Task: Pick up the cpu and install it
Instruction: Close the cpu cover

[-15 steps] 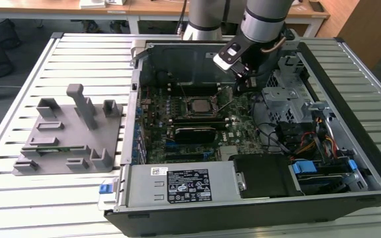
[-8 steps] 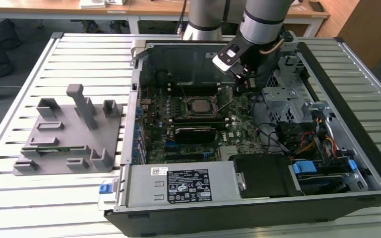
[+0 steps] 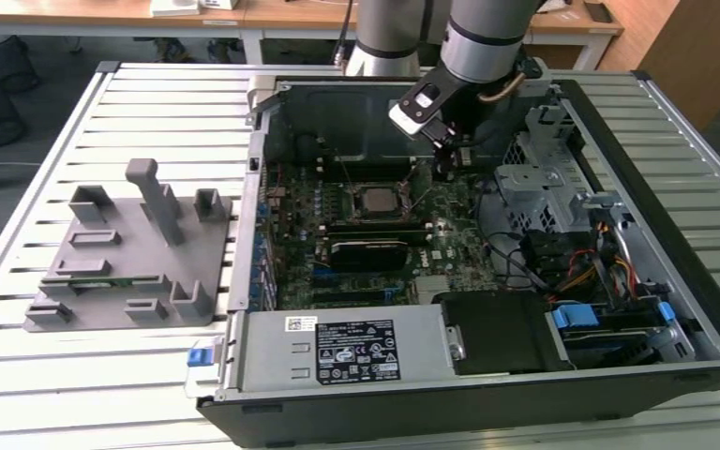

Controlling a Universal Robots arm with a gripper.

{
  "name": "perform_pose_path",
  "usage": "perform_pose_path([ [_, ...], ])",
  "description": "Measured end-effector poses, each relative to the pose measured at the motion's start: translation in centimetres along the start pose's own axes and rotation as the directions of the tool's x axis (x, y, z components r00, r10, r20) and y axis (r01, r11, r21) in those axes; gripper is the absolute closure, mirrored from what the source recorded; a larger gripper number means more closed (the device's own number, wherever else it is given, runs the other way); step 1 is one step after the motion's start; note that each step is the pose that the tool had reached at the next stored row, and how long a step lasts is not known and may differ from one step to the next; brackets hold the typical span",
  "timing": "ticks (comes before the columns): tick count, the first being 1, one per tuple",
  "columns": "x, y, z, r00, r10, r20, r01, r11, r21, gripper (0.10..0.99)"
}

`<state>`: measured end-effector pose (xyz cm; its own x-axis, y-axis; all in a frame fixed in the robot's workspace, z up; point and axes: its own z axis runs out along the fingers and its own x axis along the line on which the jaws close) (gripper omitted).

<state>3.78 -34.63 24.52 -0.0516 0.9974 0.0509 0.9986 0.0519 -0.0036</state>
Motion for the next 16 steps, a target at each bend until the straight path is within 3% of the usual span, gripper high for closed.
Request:
perform_pose_path([
  [16,0.19,-3.16,0.02,1.0,0.0,-0.0001,0.0,1.0,0.0,0.98],
])
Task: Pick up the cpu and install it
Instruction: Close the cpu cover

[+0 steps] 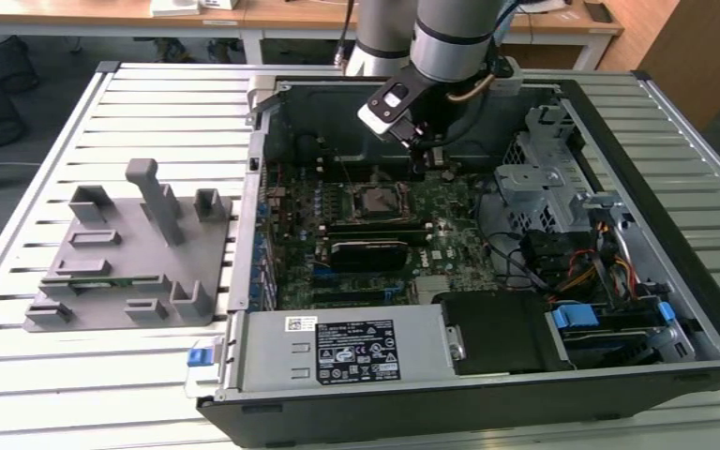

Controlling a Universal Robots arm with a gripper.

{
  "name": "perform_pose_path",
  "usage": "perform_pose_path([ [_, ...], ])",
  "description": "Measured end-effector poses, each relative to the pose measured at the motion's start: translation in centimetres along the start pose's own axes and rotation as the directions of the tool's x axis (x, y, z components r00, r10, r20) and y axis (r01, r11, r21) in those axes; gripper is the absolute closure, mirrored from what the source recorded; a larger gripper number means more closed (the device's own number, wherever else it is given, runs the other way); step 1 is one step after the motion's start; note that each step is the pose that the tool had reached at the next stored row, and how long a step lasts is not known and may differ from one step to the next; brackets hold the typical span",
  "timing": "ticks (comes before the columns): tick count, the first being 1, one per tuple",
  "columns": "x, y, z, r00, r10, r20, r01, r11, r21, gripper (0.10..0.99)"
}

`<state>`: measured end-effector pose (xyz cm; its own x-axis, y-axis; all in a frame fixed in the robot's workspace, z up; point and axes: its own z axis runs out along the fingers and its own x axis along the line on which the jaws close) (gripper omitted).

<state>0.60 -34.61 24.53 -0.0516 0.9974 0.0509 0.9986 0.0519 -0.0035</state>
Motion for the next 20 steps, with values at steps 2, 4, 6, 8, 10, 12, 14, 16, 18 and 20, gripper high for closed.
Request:
perform_pose_path([
  [2,0.03,-0.48,0.03,1.0,0.0,0.0,0.0,1.0,0.0,0.98],
  [4,0.05,-0.78,0.08,1.0,0.0,0.0,0.0,1.0,0.0,0.98],
  [6,0.06,-1.01,0.15,1.0,0.0,-0.0001,0.0,1.0,0.0,0.98],
  [8,0.05,-1.17,0.31,1.0,0.0,0.0,0.0,1.0,0.0,0.98],
  [10,0.0,-1.4,0.58,1.0,0.0,-0.0001,0.0,1.0,0.0,0.98],
  [12,-0.08,-1.67,0.89,1.0,0.0,0.0,0.0,1.0,0.0,0.98],
  [14,-0.1,-2.19,1.14,1.0,0.0,-0.0001,0.0,1.0,0.0,0.98],
  [16,-0.07,-2.96,1.33,1.0,-0.001,0.0,0.001,1.0,0.0,0.98],
  [18,-0.04,-3.8,1.5,1.0,-0.001,-0.0001,0.001,1.0,0.0,0.98],
  [20,-0.01,-4.6,1.66,1.0,-0.001,0.0001,0.001,1.0,0.0,0.98],
])
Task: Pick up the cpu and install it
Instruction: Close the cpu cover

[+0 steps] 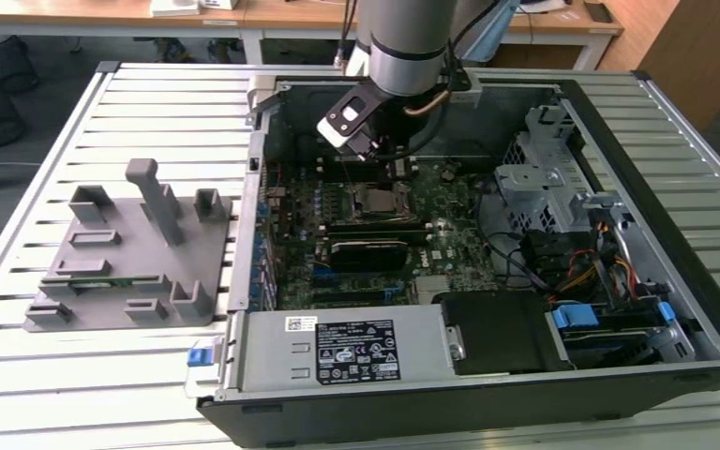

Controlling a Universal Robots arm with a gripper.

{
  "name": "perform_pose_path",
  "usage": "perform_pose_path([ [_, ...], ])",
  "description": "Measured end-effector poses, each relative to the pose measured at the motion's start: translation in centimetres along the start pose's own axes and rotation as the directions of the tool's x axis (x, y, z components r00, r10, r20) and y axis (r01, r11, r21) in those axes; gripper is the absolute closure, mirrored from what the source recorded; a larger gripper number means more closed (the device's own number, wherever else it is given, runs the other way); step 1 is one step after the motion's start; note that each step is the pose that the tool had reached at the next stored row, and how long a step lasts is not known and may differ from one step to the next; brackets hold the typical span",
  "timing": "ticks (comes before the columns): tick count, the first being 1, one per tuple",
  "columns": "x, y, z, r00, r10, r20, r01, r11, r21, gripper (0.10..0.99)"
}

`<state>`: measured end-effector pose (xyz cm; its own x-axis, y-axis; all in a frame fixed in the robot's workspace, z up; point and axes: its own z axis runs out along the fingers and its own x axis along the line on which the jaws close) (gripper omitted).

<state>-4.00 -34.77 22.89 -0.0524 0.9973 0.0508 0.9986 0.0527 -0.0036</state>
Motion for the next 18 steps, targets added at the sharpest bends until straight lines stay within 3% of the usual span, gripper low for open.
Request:
perform_pose_path([
  [4,0.05,-1.13,0.27,1.0,0.0,-0.0003,0.0,1.0,0.0,0.98],
  [18,0.01,-1.79,1.67,1.0,-0.002,-0.0008,0.002,1.0,0.0,0.98],
])
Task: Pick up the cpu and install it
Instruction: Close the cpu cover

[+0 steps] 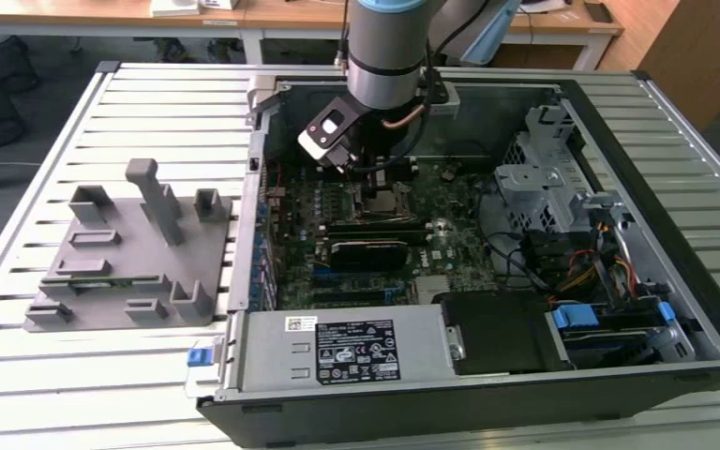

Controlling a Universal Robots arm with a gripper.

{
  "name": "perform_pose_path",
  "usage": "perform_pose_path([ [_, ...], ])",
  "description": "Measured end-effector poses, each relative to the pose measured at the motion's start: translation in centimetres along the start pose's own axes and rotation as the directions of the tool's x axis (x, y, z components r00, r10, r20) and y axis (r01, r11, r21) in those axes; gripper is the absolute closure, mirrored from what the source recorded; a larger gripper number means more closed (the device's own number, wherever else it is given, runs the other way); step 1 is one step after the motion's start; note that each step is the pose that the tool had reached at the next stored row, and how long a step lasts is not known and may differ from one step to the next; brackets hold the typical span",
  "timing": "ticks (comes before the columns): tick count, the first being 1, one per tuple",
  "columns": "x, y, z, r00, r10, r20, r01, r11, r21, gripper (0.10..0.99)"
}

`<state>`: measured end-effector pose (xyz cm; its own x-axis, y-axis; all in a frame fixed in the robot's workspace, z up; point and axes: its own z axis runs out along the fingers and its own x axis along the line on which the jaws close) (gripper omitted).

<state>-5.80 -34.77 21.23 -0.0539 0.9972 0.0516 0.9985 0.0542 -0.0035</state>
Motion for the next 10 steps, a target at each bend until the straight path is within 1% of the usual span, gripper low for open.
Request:
perform_pose_path([
  [10,-0.03,-0.1,0.76,1.0,0.0,0.0,0.0,1.0,0.0,0.98],
])
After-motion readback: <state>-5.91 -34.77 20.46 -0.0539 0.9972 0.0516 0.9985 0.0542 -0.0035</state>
